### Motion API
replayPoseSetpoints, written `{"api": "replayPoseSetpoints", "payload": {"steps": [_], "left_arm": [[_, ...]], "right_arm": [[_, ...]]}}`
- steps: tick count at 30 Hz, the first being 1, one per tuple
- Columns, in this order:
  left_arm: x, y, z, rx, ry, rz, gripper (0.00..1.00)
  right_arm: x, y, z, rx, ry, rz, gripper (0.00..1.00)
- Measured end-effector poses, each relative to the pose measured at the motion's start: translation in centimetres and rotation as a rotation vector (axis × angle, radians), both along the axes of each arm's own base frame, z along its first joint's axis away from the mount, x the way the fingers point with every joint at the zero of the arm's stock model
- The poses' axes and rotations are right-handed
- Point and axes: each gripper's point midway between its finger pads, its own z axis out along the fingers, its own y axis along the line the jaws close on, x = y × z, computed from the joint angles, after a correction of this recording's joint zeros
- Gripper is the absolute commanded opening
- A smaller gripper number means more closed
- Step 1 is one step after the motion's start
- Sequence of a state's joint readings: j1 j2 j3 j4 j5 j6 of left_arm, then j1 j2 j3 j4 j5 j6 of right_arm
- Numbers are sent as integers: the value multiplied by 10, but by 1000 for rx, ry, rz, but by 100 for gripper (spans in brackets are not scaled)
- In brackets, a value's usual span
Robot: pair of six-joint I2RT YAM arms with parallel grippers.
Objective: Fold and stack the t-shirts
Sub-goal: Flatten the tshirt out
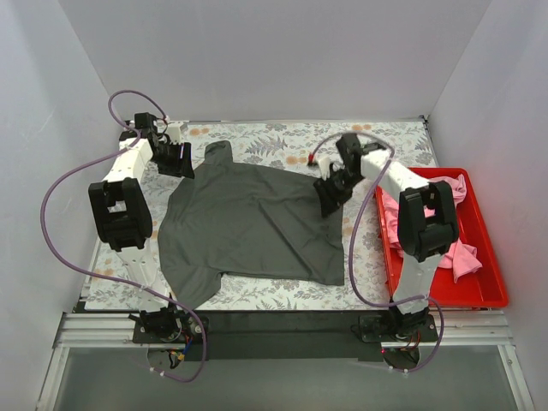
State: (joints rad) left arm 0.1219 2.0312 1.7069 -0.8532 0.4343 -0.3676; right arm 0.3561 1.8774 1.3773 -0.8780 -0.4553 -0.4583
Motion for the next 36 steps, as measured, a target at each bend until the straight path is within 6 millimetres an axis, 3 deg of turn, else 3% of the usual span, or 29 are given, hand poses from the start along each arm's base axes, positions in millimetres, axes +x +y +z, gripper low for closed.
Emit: {"api": "replayPoseSetpoints", "payload": {"steps": [5, 7, 9, 14, 18, 21, 23, 26, 27, 28, 33, 36], "left_arm": [[-5, -4, 0, -25, 18, -3, 53], [-6, -5, -1, -26, 23, -4, 53], [-10, -5, -3, -28, 35, -4, 54], [-16, -6, -7, -30, 55, -4, 56], [-18, -6, -7, -30, 59, -5, 57], [-18, -6, -7, -29, 58, -6, 57], [-18, -6, -7, -29, 59, -6, 57], [-18, -6, -7, -27, 58, -8, 57], [-18, -6, -7, -26, 57, -9, 57], [-18, -5, -7, -25, 57, -10, 57], [-18, -5, -8, -22, 56, -11, 57], [-19, -5, -7, -21, 55, -12, 57]], "right_arm": [[145, -10, 63, 58, -314, -163, 49], [178, -21, 68, 42, -376, -209, 49], [195, -28, 56, 13, -382, -233, 49], [190, -31, -2, -67, -274, -225, 51], [178, -33, -23, -99, -219, -205, 51], [174, -34, -27, -103, -205, -201, 47], [171, -34, -30, -103, -196, -197, 39], [166, -34, -34, -105, -180, -190, 24], [164, -34, -35, -103, -174, -189, 9], [164, -34, -36, -102, -175, -181, 2], [153, -28, -33, -60, -153, -160, 1], [131, -23, -18, -39, -147, -136, 1]]}}
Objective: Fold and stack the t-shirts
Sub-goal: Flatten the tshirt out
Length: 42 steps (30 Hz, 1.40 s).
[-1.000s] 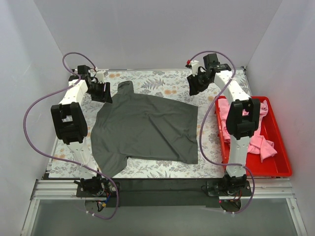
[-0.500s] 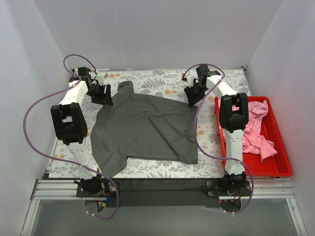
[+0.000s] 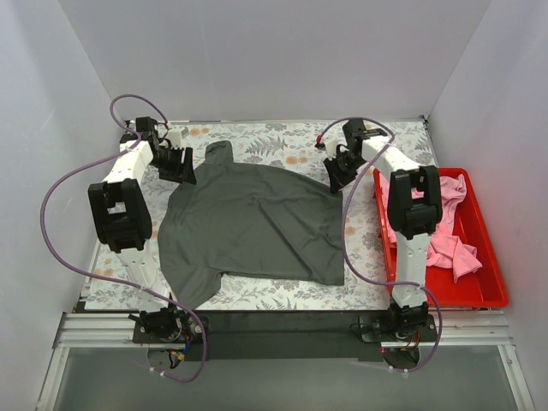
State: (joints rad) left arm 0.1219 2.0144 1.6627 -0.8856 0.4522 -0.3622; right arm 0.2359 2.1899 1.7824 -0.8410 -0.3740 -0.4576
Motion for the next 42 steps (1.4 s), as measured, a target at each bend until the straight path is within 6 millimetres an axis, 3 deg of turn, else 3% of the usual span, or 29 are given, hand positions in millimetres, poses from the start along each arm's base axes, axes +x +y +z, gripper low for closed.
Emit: {"api": "replayPoseSetpoints", "payload": {"steps": [4, 5, 6, 7, 9, 11, 13, 16, 21, 23, 29, 34, 37, 41, 42], "left_arm": [[-2, 0, 1, 1, -1, -2, 57], [-3, 0, 1, 2, 0, -3, 57], [-4, 0, 1, 2, 0, -5, 57], [-5, 0, 1, 3, 0, -6, 57], [-7, 0, -1, 5, 3, -8, 57], [-10, 0, -2, 7, 9, -11, 57], [-13, 0, -4, 9, 16, -13, 57], [-15, 0, -5, 8, 21, -13, 57], [-15, -1, -5, 4, 22, -11, 57], [-15, -1, -5, 2, 22, -11, 57], [-15, -2, -5, 0, 22, -12, 57], [-16, -2, -6, 0, 25, -12, 57], [-16, -2, -6, 0, 28, -12, 57], [-17, -2, -7, 0, 28, -12, 57], [-17, -2, -7, 0, 29, -12, 57]], "right_arm": [[-57, 30, 35, 3, -41, 119, 1], [-74, 43, 41, 4, -60, 168, 7], [-89, 53, 43, 3, -68, 208, 24], [-103, 54, 43, -2, -66, 234, 31], [-148, 81, 37, 3, -48, 365, 50], [-189, 82, 28, -3, 10, 446, 49], [-204, 78, 27, -8, 48, 461, 44], [-189, 72, 33, 15, 45, 392, 36], [-131, 62, 51, 56, -20, 207, 31], [-122, 63, 49, 59, -28, 175, 31], [-122, 69, 21, 21, 29, 154, 32], [-124, 68, -4, -30, 73, 152, 39], [-124, 66, -10, -49, 79, 154, 40], [-122, 64, -12, -64, 69, 152, 35], [-122, 64, -13, -66, 65, 152, 29]]}}
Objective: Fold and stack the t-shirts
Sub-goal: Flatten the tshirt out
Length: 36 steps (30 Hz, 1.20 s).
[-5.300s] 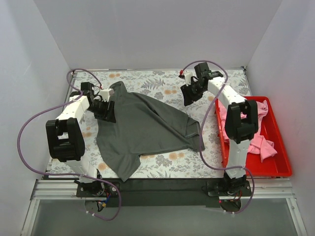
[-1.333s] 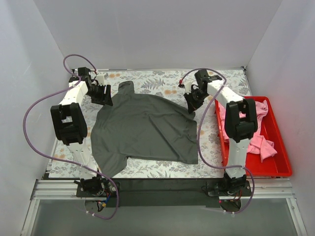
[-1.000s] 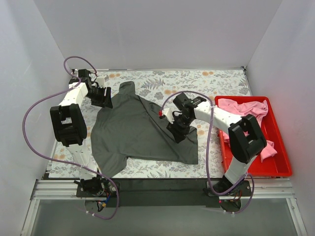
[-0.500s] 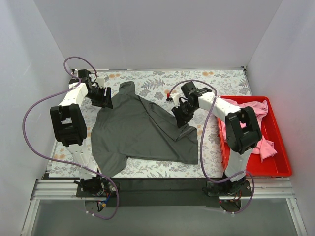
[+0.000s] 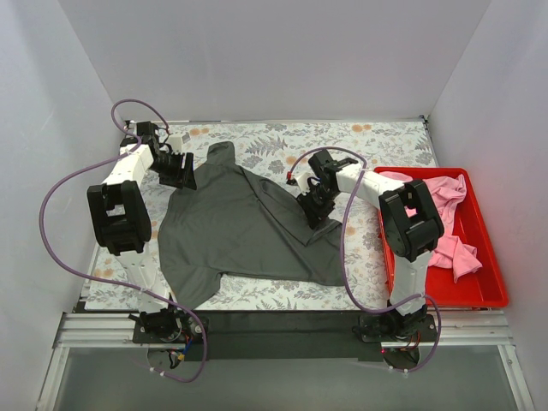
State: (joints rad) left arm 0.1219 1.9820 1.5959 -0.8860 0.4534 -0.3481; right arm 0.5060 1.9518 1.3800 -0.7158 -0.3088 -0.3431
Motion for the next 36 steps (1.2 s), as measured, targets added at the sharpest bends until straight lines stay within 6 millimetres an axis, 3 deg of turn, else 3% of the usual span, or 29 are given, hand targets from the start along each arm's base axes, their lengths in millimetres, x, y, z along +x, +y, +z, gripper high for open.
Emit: {"api": "replayPoseSetpoints", "payload": {"steps": [5, 6, 7, 14, 18, 20, 24, 27, 29, 32, 36], "left_arm": [[0, 0, 0, 0, -1, 0, 57], [0, 0, 0, 0, 0, 0, 57], [0, 0, 0, 0, -1, 0, 57], [0, 0, 1, 1, -1, 0, 57], [8, 1, 10, -3, -23, 12, 57], [22, 2, 24, -7, -65, 24, 57], [68, 3, 62, -32, -199, 53, 56], [100, 3, 76, -59, -271, 72, 55], [118, 3, 71, -76, -283, 83, 54], [126, 2, 42, -86, -237, 98, 55], [104, 2, -13, -64, -102, 112, 56]], "right_arm": [[3, -2, -4, -12, -12, 0, 13], [2, -2, -4, -13, -12, 1, 3], [2, -2, -5, -13, -13, 5, 1], [1, -3, -3, -14, -10, 8, 1], [4, -4, 13, -10, -47, 21, 1], [12, -3, 29, -4, -97, 25, 1], [32, -3, 56, -8, -204, 31, 1], [43, -7, 63, -32, -251, 32, 1], [48, -12, 65, -56, -269, 28, 1], [63, -21, 69, -90, -305, 14, 1], [88, -40, 72, -140, -354, -21, 1]]}}
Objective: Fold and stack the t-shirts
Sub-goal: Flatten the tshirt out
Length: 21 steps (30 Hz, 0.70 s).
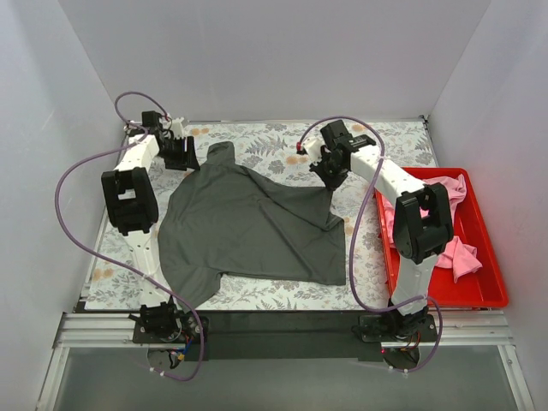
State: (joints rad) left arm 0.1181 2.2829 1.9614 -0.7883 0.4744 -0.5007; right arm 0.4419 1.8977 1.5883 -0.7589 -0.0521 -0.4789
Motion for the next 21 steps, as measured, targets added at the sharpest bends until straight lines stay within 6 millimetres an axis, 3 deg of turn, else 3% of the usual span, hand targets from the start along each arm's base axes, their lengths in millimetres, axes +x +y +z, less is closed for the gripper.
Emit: {"api": "replayPoseSetpoints", "payload": {"steps": [4, 9, 15, 21], "left_arm": [[-37, -4, -40, 13, 96, -24, 56], [-65, -7, -24, 57, 69, -42, 57], [-37, -18, 3, 137, -64, -78, 59], [4, -63, 31, 177, -203, -151, 59]], "right_arm": [[7, -17, -5, -31, -1, -25, 1], [2, -20, -13, -39, 24, -21, 1], [-3, -19, -22, -42, 55, -14, 1], [-5, -19, -25, -37, 71, -15, 1]]}}
